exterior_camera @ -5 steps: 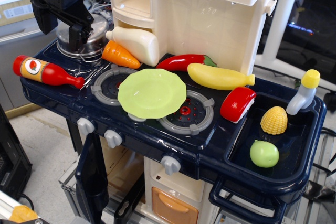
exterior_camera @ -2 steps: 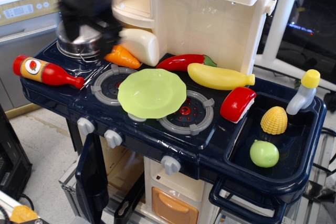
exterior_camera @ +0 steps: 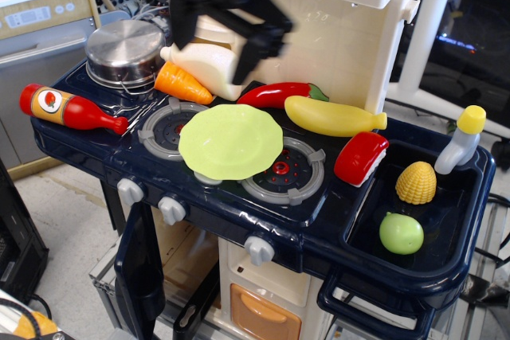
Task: Put pear on plate
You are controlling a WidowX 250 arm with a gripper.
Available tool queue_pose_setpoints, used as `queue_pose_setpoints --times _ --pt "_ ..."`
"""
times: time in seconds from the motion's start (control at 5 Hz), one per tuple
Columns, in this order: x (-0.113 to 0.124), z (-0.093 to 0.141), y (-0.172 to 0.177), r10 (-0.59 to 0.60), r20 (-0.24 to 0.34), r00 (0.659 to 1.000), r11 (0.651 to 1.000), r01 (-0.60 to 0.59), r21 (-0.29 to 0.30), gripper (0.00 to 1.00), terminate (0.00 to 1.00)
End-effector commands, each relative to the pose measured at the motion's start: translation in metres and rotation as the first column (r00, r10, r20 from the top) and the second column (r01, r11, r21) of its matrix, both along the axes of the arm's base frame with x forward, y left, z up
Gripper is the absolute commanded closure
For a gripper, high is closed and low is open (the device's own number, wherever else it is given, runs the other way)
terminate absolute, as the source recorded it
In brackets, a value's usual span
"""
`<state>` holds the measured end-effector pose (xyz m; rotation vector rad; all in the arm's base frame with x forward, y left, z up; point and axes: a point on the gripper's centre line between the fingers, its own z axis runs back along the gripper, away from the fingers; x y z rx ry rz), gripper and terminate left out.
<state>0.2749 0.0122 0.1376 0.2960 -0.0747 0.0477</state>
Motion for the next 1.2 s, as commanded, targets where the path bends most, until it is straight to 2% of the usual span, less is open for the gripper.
queue_pose_setpoints --times 0.0,0.2,0.4,0.6,1.0 --pt "0.002 -0.004 -0.082 0.038 0.093 0.995 0.999 -0.034 -0.038 0.00 0.00" --pt "0.011 -0.023 -0.129 0.086 0.099 0.991 0.996 -0.084 -0.025 0.00 0.00" --pt "0.024 -0.046 -0.150 0.290 0.056 0.955 0.957 -0.288 -0.048 0.00 0.00" --pt "0.023 -0.061 -0.168 0.335 0.080 0.939 0.941 -0.328 -0.086 0.00 0.00" --pt "0.023 -0.061 -0.168 0.335 0.080 0.939 0.941 -0.328 -0.086 0.00 0.00"
